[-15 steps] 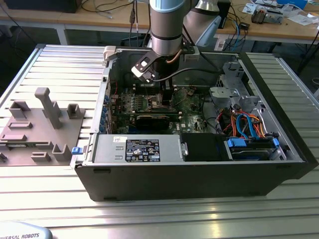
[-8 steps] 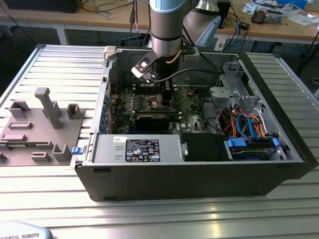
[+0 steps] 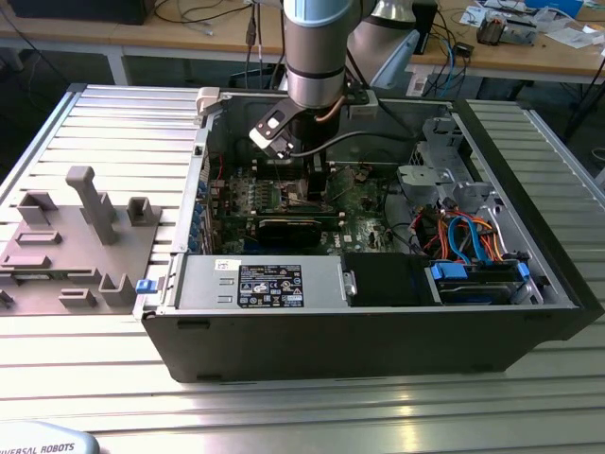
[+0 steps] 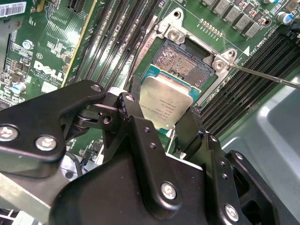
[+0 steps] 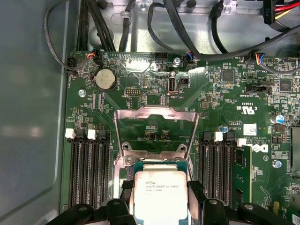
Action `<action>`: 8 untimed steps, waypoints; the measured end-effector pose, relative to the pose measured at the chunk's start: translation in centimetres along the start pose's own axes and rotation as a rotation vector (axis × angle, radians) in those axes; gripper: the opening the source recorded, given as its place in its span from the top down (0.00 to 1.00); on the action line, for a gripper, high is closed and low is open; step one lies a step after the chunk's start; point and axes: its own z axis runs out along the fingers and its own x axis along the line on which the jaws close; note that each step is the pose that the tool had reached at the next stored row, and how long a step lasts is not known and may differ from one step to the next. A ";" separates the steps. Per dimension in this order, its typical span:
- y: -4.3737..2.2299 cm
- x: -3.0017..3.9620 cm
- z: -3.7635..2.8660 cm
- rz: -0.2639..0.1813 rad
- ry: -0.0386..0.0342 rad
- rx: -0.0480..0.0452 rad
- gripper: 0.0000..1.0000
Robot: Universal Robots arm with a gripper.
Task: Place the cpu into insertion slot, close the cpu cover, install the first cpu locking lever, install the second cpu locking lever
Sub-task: 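Place the cpu into insertion slot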
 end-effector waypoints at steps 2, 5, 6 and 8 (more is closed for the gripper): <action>0.00 0.00 0.03 0.000 0.0000 0.0000 0.46; -0.01 0.00 0.08 0.000 0.0000 0.0000 0.46; -0.01 0.00 0.10 0.000 0.0000 0.0000 0.46; -0.01 0.00 0.14 0.000 0.0000 0.0001 0.46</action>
